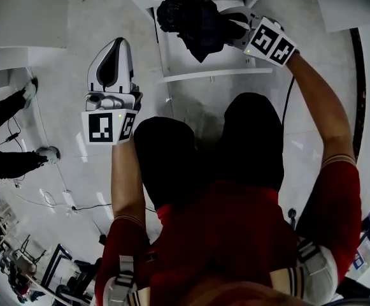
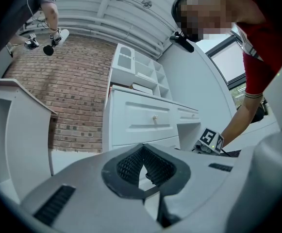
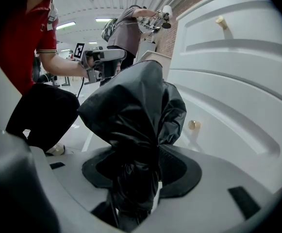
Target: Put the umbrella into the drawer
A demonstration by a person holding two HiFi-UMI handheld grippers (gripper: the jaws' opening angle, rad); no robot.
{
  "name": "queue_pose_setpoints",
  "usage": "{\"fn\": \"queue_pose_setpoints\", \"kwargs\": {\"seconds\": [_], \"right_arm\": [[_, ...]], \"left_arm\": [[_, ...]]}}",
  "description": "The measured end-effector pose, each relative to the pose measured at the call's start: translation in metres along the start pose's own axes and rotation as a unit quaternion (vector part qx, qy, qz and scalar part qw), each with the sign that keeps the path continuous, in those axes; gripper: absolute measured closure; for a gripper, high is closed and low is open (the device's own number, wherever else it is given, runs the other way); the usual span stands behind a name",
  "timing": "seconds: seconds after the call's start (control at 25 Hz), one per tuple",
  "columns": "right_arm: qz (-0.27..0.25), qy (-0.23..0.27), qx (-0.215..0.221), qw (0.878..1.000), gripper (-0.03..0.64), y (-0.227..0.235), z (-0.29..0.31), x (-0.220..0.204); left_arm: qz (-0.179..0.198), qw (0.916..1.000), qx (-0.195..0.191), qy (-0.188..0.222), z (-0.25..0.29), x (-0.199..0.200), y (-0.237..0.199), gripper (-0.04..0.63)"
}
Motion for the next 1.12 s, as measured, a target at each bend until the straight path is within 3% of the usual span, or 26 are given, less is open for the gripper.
{"fn": "queue_pose_setpoints", "kwargs": {"seconds": [0.52, 1.12], "right_arm": [[-0.050, -0.069, 0.042, 0.995, 0.399, -0.008, 0.057, -0.064], [-0.098, -0.159, 0.100, 0.977, 0.400, -0.031, 0.121, -0.121]], "left_arm": [[0.015, 0.9999, 0.007, -0.005, -0.020, -0.038, -0.003, 0.589], [0.012, 0.9997, 0.000, -0.023, -0.037, -0.068, -0.007, 0.589]]}}
Point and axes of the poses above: the fingertips, and each gripper's own axes: z forward along the fingers, y to its right, x out of its top, the point moved 2 cm from there along -z, backward along the fingers, and after that the axes turned 5 degrees about y, right-handed, at the moved point
